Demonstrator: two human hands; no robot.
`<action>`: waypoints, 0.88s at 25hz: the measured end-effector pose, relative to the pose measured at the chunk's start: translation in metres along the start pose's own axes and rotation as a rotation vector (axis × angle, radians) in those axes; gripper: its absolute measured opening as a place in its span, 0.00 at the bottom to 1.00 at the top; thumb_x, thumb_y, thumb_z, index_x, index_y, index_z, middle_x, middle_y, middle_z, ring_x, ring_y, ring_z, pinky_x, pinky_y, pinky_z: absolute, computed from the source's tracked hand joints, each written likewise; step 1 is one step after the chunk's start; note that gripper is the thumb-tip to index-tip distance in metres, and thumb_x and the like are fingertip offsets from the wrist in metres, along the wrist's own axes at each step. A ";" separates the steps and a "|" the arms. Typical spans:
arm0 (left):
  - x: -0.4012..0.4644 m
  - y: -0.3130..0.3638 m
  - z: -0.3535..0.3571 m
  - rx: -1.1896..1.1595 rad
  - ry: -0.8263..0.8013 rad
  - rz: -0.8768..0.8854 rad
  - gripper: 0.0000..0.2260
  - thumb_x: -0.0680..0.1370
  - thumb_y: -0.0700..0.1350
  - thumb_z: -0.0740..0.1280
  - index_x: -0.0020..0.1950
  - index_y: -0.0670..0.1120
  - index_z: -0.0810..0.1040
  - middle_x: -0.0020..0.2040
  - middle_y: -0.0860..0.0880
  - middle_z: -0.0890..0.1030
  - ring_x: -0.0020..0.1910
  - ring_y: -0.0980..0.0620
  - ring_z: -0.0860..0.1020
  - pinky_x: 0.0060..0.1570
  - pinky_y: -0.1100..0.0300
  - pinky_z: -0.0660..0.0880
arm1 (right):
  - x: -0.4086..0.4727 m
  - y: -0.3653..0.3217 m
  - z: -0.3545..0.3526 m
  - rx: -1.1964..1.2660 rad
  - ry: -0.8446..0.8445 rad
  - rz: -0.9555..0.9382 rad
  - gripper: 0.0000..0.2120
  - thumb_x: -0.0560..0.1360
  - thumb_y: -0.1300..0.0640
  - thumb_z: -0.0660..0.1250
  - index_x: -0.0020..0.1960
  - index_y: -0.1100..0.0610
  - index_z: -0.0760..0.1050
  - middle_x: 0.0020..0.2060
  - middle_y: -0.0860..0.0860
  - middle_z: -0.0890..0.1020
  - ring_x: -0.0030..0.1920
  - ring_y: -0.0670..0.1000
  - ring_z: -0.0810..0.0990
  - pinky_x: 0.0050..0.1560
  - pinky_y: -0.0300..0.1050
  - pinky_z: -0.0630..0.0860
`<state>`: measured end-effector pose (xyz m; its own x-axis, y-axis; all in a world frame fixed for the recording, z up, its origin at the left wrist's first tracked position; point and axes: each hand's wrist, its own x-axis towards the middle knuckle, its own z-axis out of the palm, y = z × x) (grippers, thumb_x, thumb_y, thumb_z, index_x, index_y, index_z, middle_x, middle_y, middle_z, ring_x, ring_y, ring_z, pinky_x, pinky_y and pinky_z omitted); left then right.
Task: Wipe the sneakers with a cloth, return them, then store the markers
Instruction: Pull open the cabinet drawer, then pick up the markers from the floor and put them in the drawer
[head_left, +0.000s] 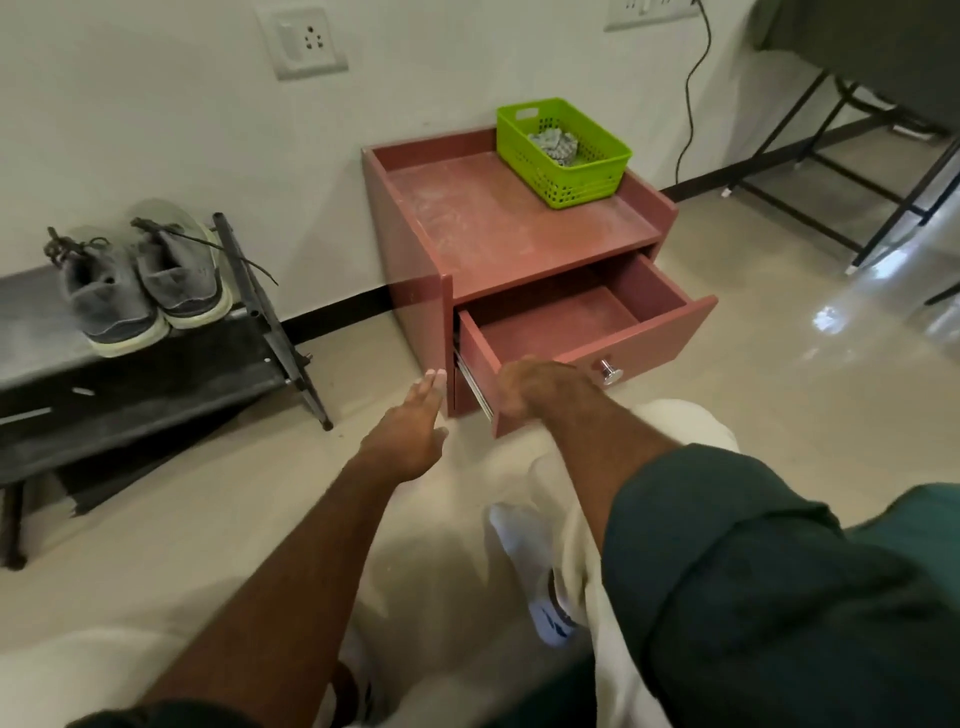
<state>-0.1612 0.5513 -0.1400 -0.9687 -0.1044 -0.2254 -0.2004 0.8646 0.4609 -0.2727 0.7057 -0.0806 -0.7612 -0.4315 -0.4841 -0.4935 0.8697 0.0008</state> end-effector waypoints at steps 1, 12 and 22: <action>-0.008 -0.002 -0.006 -0.001 -0.009 0.009 0.35 0.82 0.45 0.61 0.82 0.50 0.41 0.82 0.51 0.43 0.81 0.52 0.46 0.78 0.51 0.53 | -0.005 -0.001 -0.004 -0.006 0.029 -0.006 0.16 0.79 0.53 0.65 0.62 0.60 0.78 0.52 0.57 0.83 0.49 0.57 0.82 0.55 0.51 0.80; -0.071 -0.103 -0.119 0.060 0.124 -0.285 0.21 0.81 0.52 0.63 0.74 0.51 0.69 0.70 0.46 0.75 0.68 0.44 0.73 0.67 0.48 0.71 | -0.003 -0.123 -0.020 -0.151 0.320 -0.303 0.12 0.74 0.57 0.63 0.57 0.54 0.76 0.51 0.54 0.81 0.53 0.58 0.80 0.59 0.54 0.73; -0.188 -0.255 -0.105 -0.011 0.230 -0.659 0.10 0.80 0.53 0.65 0.50 0.49 0.82 0.46 0.51 0.82 0.45 0.52 0.79 0.49 0.49 0.80 | 0.016 -0.351 0.052 -0.212 0.223 -0.819 0.08 0.74 0.60 0.63 0.51 0.52 0.78 0.46 0.52 0.81 0.44 0.56 0.78 0.51 0.50 0.73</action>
<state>0.0567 0.2990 -0.1248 -0.6506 -0.7082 -0.2742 -0.7576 0.5802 0.2991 -0.0900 0.4058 -0.1339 -0.1870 -0.9572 -0.2210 -0.9721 0.2127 -0.0987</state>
